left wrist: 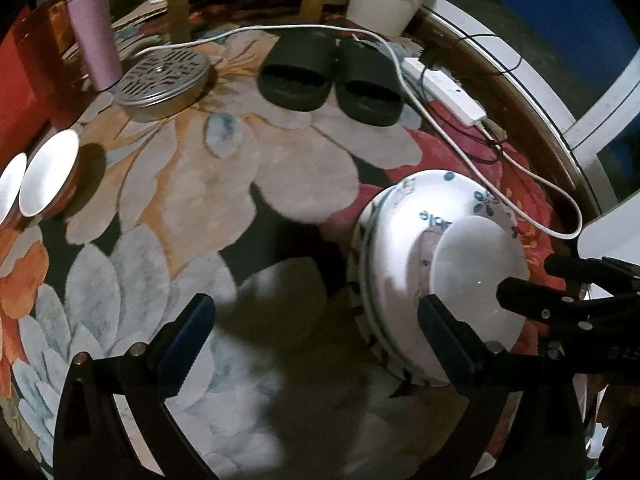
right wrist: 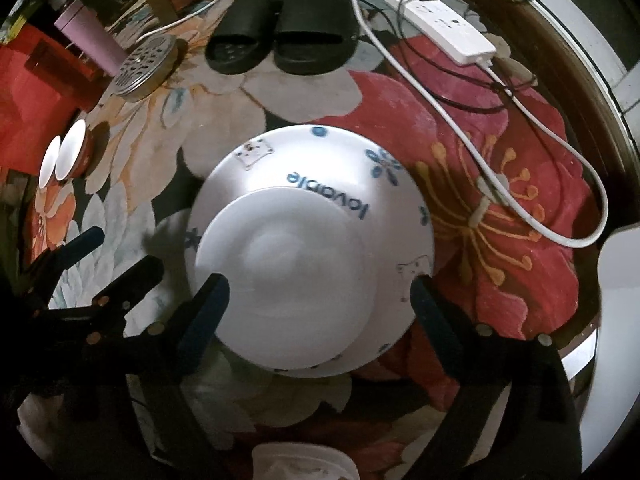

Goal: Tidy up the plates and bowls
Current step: 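Open the right tool and release the bowl on the stack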

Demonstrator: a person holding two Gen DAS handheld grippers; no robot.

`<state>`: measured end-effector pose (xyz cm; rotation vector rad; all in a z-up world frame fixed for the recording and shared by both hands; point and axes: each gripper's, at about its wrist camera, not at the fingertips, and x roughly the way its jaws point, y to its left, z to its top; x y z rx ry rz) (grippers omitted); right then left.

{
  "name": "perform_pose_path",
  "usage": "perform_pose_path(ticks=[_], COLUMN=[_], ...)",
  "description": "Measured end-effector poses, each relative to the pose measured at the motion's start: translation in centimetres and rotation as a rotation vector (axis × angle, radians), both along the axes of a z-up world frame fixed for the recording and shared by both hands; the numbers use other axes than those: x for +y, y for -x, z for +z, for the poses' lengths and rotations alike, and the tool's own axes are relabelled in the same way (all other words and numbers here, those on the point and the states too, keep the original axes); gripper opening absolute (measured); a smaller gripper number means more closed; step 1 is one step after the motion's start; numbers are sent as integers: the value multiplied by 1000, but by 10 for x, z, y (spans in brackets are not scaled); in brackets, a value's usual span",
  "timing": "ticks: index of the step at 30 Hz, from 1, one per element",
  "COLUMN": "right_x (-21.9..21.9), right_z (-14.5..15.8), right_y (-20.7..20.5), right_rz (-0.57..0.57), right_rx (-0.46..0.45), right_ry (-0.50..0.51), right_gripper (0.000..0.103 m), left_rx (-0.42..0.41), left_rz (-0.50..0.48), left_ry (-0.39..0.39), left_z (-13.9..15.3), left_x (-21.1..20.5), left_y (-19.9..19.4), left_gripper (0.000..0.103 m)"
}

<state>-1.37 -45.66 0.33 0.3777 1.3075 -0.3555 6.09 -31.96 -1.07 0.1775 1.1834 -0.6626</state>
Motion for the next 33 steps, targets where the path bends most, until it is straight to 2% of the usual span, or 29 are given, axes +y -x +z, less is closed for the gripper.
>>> perform_pose_path(ticks=[33], right_x=[49], right_z=[-1], right_y=[-24], right_rz=[63], right_rx=[-11], right_ry=[26], right_gripper=[93], left_rx=[-11], left_rz=[133], left_ry=[-19], left_z=[-1], left_x=[84], left_y=[-21], left_gripper=[101])
